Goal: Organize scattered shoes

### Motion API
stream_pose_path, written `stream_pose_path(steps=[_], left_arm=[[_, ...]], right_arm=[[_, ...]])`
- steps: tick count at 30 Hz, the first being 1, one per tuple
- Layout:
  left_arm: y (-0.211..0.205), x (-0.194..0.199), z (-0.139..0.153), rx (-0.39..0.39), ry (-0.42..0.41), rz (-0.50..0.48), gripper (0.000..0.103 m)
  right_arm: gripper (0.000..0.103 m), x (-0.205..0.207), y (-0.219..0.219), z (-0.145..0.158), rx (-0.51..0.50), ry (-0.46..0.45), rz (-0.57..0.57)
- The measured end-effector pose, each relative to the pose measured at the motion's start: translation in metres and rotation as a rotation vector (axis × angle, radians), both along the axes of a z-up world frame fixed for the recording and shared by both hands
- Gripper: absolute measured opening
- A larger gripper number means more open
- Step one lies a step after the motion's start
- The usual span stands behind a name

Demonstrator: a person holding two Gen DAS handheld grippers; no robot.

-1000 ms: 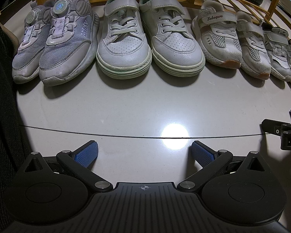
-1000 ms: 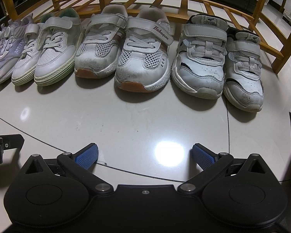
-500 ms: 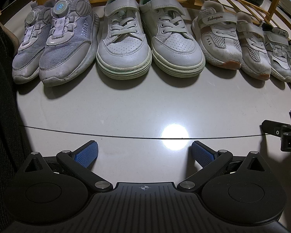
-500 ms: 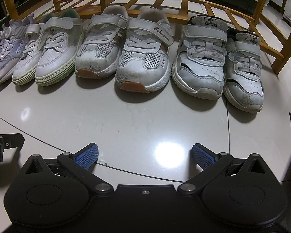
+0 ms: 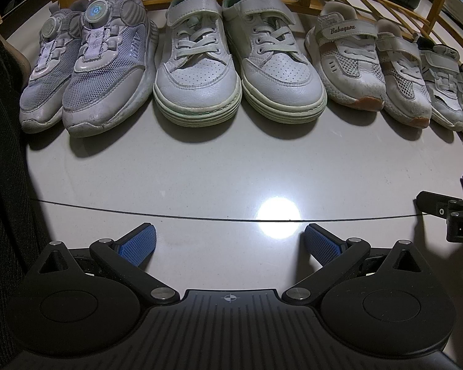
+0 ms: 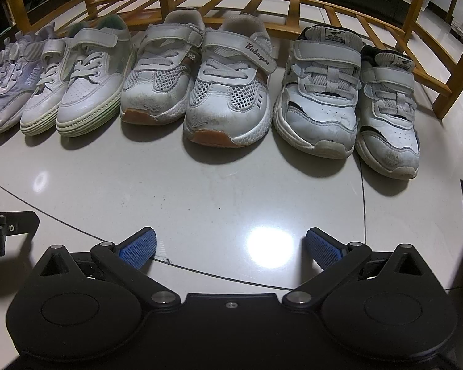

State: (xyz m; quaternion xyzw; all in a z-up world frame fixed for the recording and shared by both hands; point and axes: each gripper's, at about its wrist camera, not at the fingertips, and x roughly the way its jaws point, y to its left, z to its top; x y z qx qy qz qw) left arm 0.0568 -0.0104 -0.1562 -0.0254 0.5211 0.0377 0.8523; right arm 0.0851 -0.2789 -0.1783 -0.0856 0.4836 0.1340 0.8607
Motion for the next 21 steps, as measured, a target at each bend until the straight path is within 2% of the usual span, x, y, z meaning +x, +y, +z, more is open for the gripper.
stream_pose_path(steps=[12,21], left_arm=[[0.001,0.0034,0.0004,0.0,-0.003,0.002,0.103],[0.0022,0.0076,0.0008,-0.001,-0.004,0.004,0.103]], right_arm=[[0.103,-0.0067,-0.0003,-0.0013,0.0,0.0,-0.003],[0.103,-0.0042,-0.0007,-0.0003,-0.01,0.036,0.009]])
